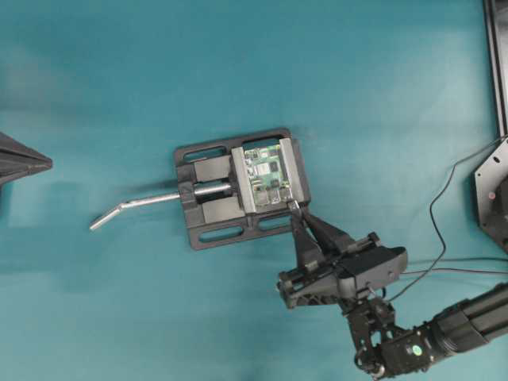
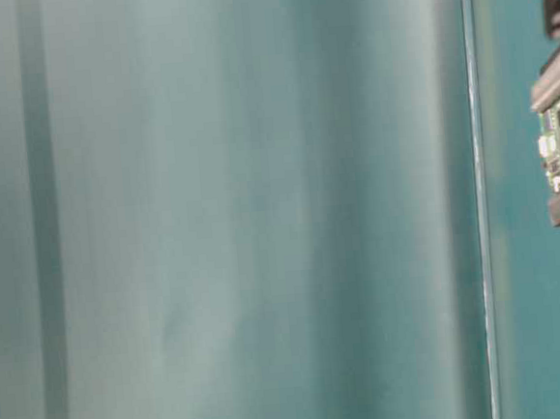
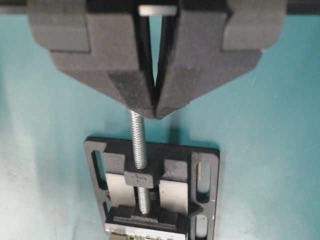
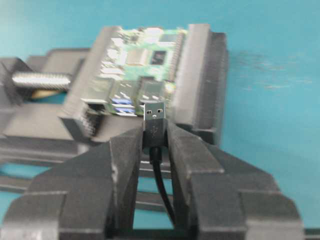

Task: Insert the USB into the fixed PCB.
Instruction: 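Align the USB plug with the lower black USB port on the board, then push the USB plug forward into the black USB port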

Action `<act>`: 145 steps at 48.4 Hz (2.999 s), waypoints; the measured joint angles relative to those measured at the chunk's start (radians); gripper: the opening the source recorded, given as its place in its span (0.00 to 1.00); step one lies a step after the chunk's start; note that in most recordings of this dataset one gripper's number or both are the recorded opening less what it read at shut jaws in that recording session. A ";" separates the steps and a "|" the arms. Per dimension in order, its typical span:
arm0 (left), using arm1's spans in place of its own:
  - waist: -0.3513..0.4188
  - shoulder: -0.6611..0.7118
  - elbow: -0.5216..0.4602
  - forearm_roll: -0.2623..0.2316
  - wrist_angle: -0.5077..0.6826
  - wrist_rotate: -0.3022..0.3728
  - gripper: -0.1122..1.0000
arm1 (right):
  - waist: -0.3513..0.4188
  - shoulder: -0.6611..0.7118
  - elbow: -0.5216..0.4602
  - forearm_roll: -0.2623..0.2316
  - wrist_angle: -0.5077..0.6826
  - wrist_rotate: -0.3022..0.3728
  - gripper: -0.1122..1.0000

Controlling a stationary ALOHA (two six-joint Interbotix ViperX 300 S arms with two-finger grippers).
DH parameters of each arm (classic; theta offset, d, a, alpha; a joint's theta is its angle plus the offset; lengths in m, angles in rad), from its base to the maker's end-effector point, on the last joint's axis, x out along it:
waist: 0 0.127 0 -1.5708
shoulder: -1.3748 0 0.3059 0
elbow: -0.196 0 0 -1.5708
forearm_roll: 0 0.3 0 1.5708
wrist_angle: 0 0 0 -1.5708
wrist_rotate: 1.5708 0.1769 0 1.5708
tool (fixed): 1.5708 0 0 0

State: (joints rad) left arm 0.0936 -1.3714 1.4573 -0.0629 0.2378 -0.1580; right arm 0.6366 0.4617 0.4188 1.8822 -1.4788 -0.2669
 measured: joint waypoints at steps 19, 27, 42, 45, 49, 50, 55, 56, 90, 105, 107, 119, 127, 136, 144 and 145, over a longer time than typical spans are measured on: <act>0.000 0.000 0.000 0.002 0.000 0.000 0.10 | 0.006 0.078 -0.135 0.137 -0.141 -0.080 0.28; 0.000 0.000 0.000 0.002 0.000 0.000 0.10 | 0.006 0.094 -0.172 0.166 -0.164 -0.109 0.28; 0.000 0.000 0.000 0.002 0.000 0.000 0.10 | 0.006 0.117 -0.189 0.166 -0.158 -0.067 0.28; 0.000 0.000 0.000 0.002 0.000 0.000 0.10 | 0.006 0.118 -0.189 0.166 -0.158 -0.061 0.28; 0.000 0.000 0.000 0.000 0.000 0.000 0.10 | 0.005 0.120 -0.189 0.166 -0.156 -0.061 0.28; 0.002 0.000 0.002 0.002 0.000 0.000 0.10 | 0.003 0.120 -0.189 0.164 -0.158 -0.061 0.28; 0.000 0.000 0.002 0.002 0.000 0.000 0.10 | -0.002 0.118 -0.189 0.160 -0.156 -0.061 0.28; 0.000 0.000 0.000 0.002 0.000 0.000 0.10 | -0.003 0.118 -0.189 0.158 -0.156 -0.061 0.28; 0.000 0.000 0.000 0.002 0.000 0.000 0.10 | -0.014 0.120 -0.198 0.133 -0.158 -0.057 0.28; 0.000 0.000 0.000 0.000 0.000 0.000 0.10 | -0.020 0.120 -0.198 0.104 -0.156 -0.057 0.28; 0.000 0.000 0.000 0.002 -0.002 0.000 0.10 | -0.021 0.118 -0.198 0.103 -0.156 -0.057 0.28; 0.000 0.000 0.000 0.002 0.000 0.000 0.10 | -0.029 0.118 -0.198 0.101 -0.156 -0.055 0.28; 0.000 0.000 0.000 0.002 0.000 0.000 0.10 | -0.029 0.120 -0.198 0.107 -0.152 -0.051 0.28; 0.000 0.000 0.000 0.002 0.000 0.000 0.10 | -0.029 0.123 -0.198 0.110 -0.127 -0.048 0.28; 0.000 0.000 0.000 0.002 0.000 0.000 0.10 | -0.029 0.123 -0.198 0.110 -0.127 -0.037 0.28; 0.000 0.000 0.000 0.002 0.000 0.000 0.10 | -0.029 0.123 -0.198 0.110 -0.127 -0.037 0.28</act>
State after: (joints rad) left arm 0.0936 -1.3714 1.4573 -0.0614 0.2378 -0.1580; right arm 0.6075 0.5844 0.2209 1.9926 -1.6061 -0.3037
